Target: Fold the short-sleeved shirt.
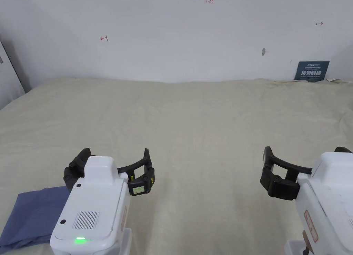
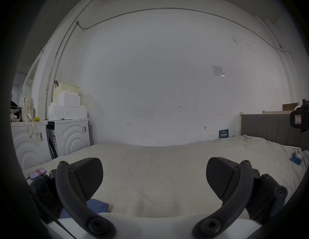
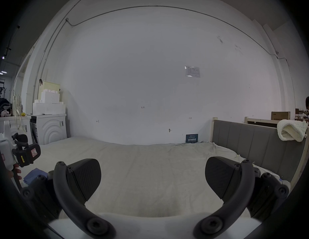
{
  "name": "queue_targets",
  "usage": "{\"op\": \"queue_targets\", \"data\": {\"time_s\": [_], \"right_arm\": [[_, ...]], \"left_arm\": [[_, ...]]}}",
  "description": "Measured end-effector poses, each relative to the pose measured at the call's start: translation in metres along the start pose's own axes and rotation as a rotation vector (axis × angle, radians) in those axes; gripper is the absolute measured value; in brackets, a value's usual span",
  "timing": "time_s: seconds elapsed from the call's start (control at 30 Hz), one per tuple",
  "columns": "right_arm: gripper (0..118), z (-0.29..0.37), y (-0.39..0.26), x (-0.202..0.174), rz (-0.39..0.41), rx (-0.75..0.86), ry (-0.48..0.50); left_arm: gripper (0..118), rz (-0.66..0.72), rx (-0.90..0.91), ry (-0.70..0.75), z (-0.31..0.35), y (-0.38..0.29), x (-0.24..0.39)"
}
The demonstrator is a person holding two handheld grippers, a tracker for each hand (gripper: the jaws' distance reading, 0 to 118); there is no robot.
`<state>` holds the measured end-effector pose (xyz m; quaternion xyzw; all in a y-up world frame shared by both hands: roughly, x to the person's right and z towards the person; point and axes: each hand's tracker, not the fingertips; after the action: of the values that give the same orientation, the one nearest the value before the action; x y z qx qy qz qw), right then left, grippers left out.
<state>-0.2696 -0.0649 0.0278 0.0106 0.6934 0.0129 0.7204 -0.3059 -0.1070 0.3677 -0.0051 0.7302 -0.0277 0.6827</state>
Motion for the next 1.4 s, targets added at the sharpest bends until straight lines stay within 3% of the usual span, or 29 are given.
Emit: {"op": "queue_targets", "data": {"time_s": [0.57, 0.73, 0.97, 1.23, 1.4], "right_arm": [[118, 0.0, 0.001, -0.001, 0.001, -0.03, 0.0], [118, -0.006, 0.013, 0.002, -0.163, -0.169, 0.031], [118, -0.014, 0.039, -0.006, -0.242, -0.431, -0.157], [118, -0.014, 0.041, -0.008, -0.241, -0.441, -0.146], [118, -0.016, 0.038, -0.011, -0.158, -0.422, -0.176]], "left_arm": [[118, 0.013, 0.001, -0.002, 0.002, 0.002, -0.001], [118, 0.016, 0.003, -0.004, 0.004, 0.005, -0.001], [118, 0.03, 0.012, -0.009, 0.005, 0.008, -0.003], [118, 0.037, 0.021, -0.008, 0.005, 0.011, -0.004], [118, 0.037, 0.022, -0.009, 0.005, 0.011, -0.004]]}}
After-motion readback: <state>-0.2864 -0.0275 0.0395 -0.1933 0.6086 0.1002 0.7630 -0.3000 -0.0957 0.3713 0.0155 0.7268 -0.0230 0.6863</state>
